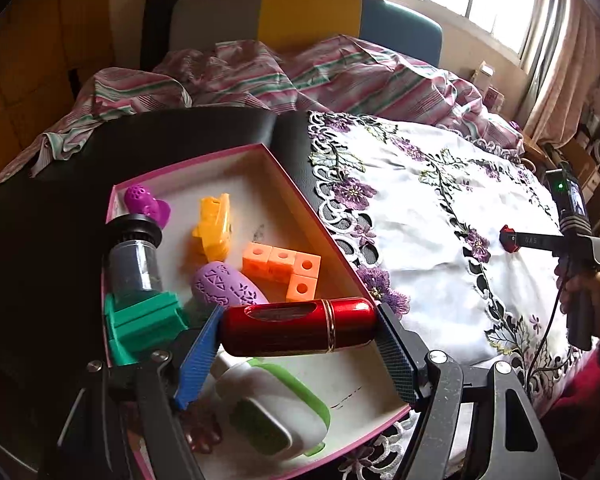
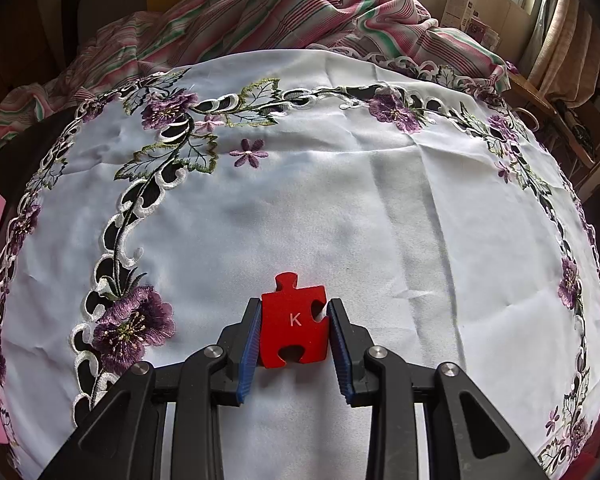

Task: Organize rigid objects
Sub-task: 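Carry the red cylinder into the tray and open the left gripper while the right gripper holds the puzzle piece, then carry the red puzzle piece into the tray and open the right gripper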

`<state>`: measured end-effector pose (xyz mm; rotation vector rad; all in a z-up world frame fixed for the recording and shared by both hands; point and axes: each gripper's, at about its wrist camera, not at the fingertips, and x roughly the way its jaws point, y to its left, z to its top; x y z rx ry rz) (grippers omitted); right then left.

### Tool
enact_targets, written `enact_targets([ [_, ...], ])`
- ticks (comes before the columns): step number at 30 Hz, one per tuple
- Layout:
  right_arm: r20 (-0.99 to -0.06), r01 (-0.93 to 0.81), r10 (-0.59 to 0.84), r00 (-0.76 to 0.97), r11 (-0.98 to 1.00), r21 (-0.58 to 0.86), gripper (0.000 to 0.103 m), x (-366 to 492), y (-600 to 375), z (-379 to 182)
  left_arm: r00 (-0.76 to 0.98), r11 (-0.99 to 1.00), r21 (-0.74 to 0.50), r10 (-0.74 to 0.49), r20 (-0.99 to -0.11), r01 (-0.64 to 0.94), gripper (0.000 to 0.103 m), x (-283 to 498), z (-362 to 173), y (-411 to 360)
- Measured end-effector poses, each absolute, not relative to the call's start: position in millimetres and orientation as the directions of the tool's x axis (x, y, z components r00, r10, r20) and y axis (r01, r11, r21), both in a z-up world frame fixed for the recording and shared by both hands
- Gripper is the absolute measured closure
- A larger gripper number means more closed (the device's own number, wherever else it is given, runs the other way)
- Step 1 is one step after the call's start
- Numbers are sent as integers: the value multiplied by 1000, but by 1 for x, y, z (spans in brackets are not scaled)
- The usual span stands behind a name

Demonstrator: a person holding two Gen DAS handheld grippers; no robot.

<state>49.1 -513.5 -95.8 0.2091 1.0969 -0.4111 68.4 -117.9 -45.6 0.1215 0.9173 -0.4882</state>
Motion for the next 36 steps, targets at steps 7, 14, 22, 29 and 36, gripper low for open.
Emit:
enact_targets([
  [7,-894,422,-222,389,906,-41,71,50,-513,-96,462,870,-114,-361,-810,480,27,71,-59,-124],
  [14,-894,421,-224,389,906,-44,71,50,-513,-96,459,871,-126,-368,-809,476,19,68,-62,-122],
  [22,-893,423,-226,389,905,-45,71,50,-513,-96,590,914,-61,-309,-746,401,20,58,-35,-106],
  [29,-875,434,-229,427,901,-24,71,46,-511,-86,679,955,0,-211,-703,297,20,54,-15,-84],
  [36,-847,316,-156,509,949,15,71,52,-472,-65,689,967,1,-181,-702,255,20,51,-12,-65],
])
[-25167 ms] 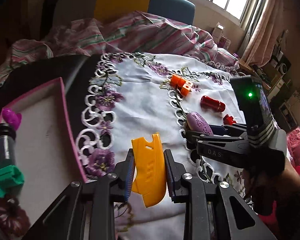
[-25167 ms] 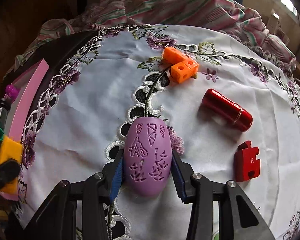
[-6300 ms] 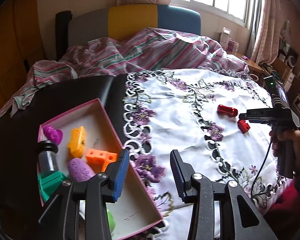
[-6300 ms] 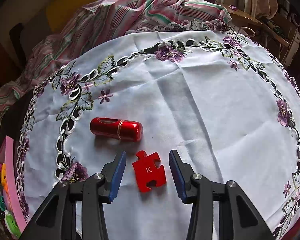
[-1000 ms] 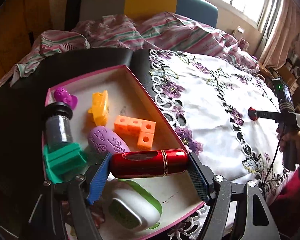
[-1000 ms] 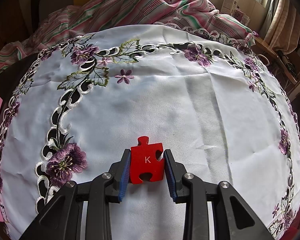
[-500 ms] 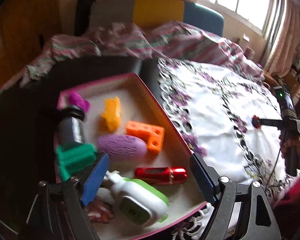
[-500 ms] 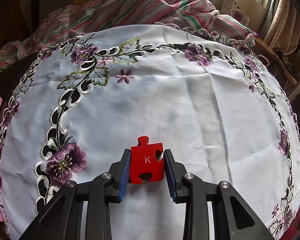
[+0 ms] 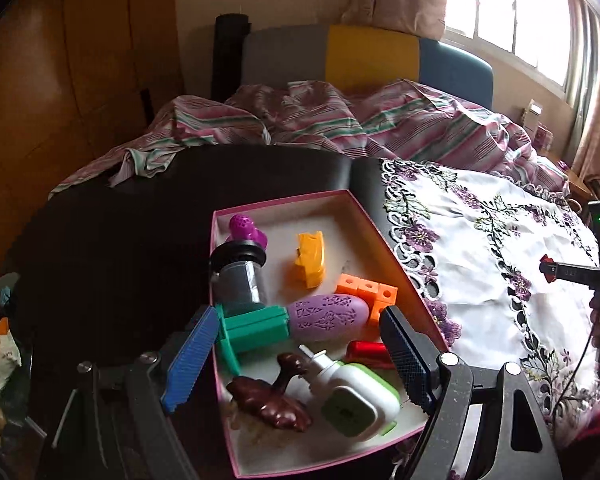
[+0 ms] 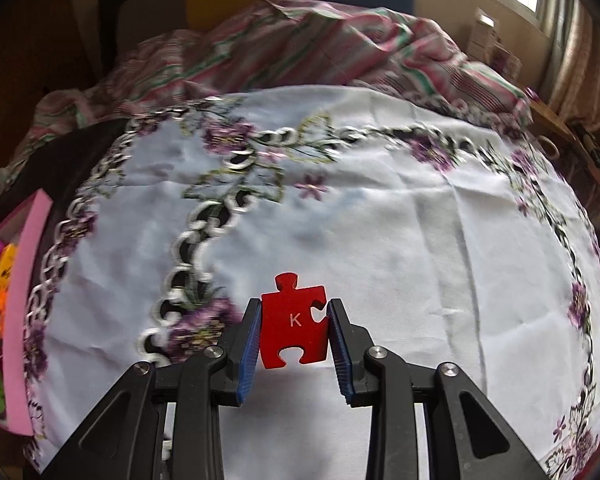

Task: Organize rigid objects
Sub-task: 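Carry the red puzzle piece into the tray and open the right gripper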

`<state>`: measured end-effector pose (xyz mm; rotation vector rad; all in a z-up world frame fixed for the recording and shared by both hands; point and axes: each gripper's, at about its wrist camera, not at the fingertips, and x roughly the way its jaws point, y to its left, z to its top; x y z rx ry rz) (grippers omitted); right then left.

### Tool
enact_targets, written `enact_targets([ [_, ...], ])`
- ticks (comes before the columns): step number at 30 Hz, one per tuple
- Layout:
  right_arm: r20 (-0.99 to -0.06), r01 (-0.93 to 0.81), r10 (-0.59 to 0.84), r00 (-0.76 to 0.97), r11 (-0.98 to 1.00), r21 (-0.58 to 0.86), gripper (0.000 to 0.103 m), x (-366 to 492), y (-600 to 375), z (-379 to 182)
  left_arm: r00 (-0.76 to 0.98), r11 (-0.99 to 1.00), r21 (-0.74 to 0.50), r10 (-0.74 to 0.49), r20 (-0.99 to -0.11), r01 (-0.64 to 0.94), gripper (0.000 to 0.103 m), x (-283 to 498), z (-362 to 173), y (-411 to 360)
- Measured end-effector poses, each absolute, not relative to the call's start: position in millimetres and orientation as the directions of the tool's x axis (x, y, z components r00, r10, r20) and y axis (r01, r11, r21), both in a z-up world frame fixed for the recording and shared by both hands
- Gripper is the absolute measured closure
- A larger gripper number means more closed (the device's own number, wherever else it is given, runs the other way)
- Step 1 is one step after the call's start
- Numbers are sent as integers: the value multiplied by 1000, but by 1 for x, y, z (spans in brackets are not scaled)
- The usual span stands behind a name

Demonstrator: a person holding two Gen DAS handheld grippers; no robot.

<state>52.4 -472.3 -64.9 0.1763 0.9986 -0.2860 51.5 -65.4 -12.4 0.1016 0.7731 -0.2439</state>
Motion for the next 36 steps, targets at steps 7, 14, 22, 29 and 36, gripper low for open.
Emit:
enact_targets([
  [7,-822,154,-52,567,987,43,71,60,-405,-43,687,970,-11,-179,-704,242,20,48,-15,-58],
  [14,-784,-33,90,615,996,89,71,64,-328,-19,687,973,-19,-175,-705,228,20,48,-15,-50],
  [22,-757,-231,236,609,966,116,71,68,-249,-4,695,984,-51,-158,-702,172,20,49,-17,-29],
  [29,-764,-326,304,569,937,130,71,75,-201,-9,700,993,-61,-118,-705,105,20,52,-19,-3],
  [36,-793,-327,298,532,936,132,71,83,-180,-25,700,995,-72,-96,-708,63,20,53,-22,14],
])
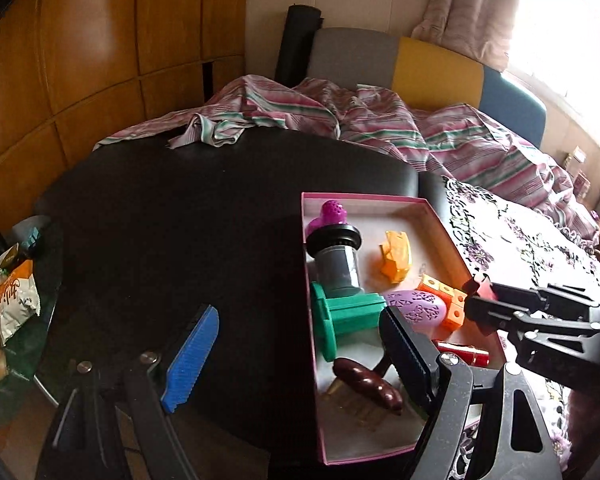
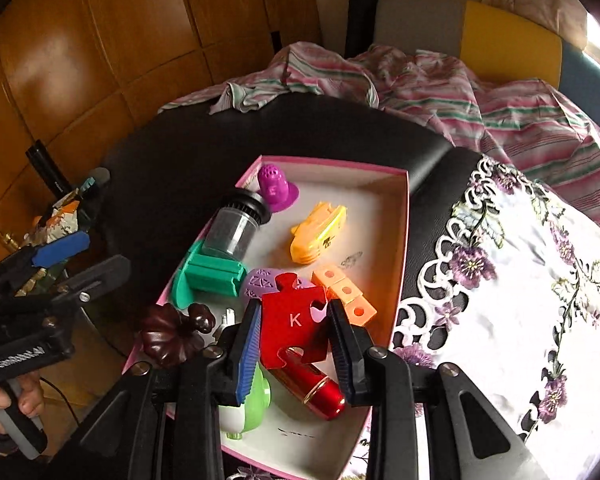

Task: Organize rigid objects
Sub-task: 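Carry the red puzzle piece into the tray and open the right gripper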

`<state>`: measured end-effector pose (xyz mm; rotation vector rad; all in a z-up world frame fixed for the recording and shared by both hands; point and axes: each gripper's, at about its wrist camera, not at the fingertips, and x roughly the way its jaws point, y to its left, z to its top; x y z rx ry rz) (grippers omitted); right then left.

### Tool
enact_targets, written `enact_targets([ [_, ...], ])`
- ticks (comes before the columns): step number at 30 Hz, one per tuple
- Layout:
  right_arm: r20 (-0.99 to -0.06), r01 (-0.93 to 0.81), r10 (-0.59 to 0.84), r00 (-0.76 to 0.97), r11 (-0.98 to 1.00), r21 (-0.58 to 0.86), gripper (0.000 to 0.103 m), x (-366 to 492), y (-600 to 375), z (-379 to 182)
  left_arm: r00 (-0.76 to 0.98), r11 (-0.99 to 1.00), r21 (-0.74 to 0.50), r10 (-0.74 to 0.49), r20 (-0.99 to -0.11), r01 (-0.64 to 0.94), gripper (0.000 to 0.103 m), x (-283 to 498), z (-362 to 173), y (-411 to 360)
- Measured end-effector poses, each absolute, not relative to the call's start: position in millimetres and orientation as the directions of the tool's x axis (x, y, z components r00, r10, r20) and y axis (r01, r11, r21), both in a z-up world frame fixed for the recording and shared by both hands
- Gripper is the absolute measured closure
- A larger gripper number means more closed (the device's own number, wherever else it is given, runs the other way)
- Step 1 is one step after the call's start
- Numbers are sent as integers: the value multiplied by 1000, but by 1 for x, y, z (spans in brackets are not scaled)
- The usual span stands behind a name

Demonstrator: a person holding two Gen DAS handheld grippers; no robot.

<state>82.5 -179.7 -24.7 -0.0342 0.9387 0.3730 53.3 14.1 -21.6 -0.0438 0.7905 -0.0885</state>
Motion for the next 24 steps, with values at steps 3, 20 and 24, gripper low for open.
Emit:
enact_targets([
  [3,-811,-320,287,509,938,131,71,87,-176,-36,696,995,-77,-96,-711,59,20,54,-24,17],
  [20,-772,-198,253,583,966,166,59,71,-196,-33,717,996,-59,-89,-692,66,10,43,-19,5],
  [24,-746,-153,183,641,982,110,59,57,-194,-24,725,997,-58,-80,-684,55,2,37,-17,3],
])
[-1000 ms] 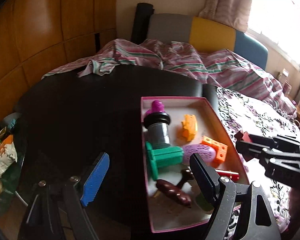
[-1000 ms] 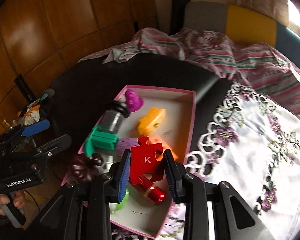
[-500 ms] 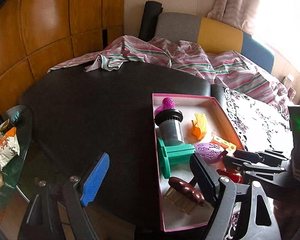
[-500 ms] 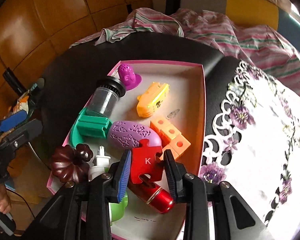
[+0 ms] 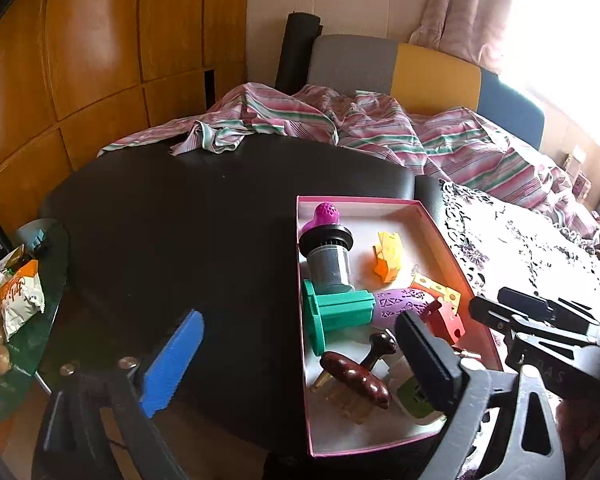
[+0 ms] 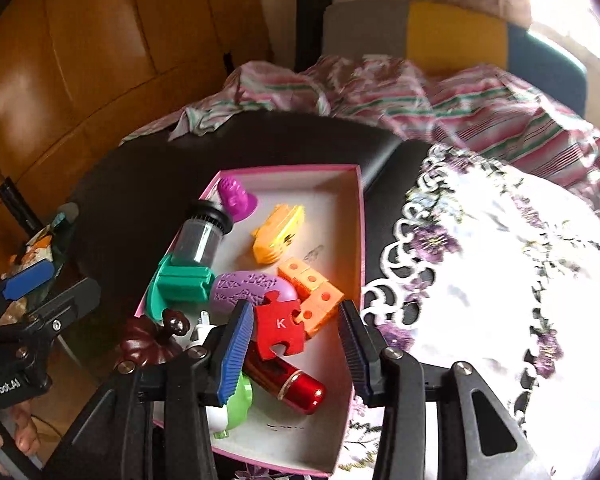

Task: Organize rigid objects
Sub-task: 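Carry the red puzzle piece into the tray and open the right gripper, then withdraw both grippers from the tray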

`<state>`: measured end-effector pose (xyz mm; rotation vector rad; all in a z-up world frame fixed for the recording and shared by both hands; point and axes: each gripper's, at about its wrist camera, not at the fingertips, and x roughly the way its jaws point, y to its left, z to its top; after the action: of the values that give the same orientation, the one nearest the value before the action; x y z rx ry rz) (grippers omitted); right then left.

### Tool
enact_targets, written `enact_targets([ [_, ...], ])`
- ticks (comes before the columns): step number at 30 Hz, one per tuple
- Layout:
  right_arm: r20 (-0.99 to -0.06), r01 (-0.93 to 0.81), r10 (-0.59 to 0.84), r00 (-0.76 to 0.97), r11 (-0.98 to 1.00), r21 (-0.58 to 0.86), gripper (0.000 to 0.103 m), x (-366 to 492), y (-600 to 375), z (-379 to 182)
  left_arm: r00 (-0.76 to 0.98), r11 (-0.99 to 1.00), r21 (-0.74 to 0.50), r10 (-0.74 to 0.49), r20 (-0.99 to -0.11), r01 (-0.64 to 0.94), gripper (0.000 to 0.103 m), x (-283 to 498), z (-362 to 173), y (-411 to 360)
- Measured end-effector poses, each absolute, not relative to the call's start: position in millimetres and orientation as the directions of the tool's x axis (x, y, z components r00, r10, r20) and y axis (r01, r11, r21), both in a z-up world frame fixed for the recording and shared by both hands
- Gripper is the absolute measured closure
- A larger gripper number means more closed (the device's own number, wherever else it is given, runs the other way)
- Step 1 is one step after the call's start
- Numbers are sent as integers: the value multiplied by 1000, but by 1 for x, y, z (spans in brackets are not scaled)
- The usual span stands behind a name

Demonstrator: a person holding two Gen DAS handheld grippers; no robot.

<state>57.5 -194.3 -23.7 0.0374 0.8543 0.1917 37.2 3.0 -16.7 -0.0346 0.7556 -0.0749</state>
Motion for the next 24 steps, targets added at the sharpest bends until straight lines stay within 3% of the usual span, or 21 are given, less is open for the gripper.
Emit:
enact_targets([
  [24,-713,-59,79,697,997,53,59,16,-190,-19,754,999,-54,-43,-655,10,0,6,-7,0],
])
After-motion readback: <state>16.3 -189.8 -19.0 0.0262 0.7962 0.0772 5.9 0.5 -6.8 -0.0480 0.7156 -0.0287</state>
